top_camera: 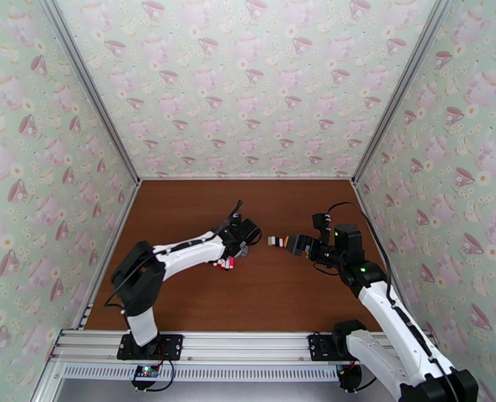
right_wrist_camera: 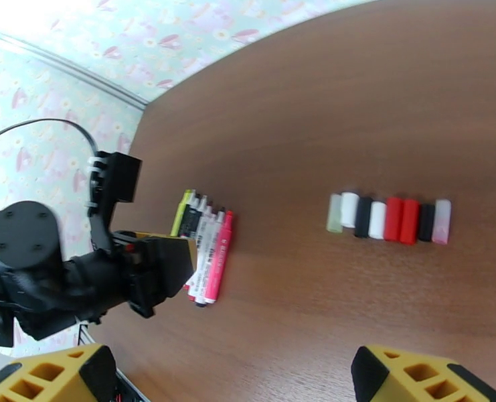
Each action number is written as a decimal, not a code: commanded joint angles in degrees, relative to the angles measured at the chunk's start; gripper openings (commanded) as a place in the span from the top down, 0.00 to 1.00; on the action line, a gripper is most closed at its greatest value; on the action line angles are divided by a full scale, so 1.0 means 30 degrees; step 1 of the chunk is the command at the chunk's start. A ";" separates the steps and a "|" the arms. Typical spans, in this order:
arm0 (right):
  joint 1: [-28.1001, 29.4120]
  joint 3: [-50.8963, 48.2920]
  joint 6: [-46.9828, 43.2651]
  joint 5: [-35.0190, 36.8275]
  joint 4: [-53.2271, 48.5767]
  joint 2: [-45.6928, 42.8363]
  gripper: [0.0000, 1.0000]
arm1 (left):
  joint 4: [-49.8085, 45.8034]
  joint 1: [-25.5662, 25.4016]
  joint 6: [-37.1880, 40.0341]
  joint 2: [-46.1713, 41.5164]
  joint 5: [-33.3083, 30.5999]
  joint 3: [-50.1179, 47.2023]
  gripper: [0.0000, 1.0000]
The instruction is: Open the pen caps
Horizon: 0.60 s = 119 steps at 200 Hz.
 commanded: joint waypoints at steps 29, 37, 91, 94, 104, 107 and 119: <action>0.0033 0.0976 -0.1053 -0.0246 -0.1558 0.0030 0.00 | 0.2872 0.0772 0.0503 -0.4027 0.1582 -0.2788 0.29; 0.0018 0.1072 -0.1218 -0.0049 -0.1846 0.0036 0.00 | 0.3349 0.0899 0.0603 -0.4728 0.1665 -0.3315 0.21; 0.0017 0.1456 -0.1194 0.2357 -0.2766 0.0019 0.00 | 0.5467 0.2160 0.1806 -0.9306 0.2328 -0.7001 0.00; 0.0036 0.1485 -0.1178 0.2493 -0.2779 -0.0020 0.00 | 0.5581 0.2280 0.1893 -0.9624 0.2387 -0.7194 0.00; 0.0036 0.1501 -0.1275 0.2704 -0.2793 -0.0092 0.00 | 0.6026 0.2597 0.2404 -1.0441 0.2839 -0.7892 0.00; 0.0034 0.1505 -0.1361 0.2708 -0.2812 -0.0110 0.00 | 0.6186 0.2741 0.2532 -1.0755 0.2927 -0.8101 0.00; 0.0018 0.1571 -0.1581 0.2791 -0.2919 -0.0079 0.00 | 0.6544 0.3110 0.2825 -1.1831 0.3035 -0.8878 0.00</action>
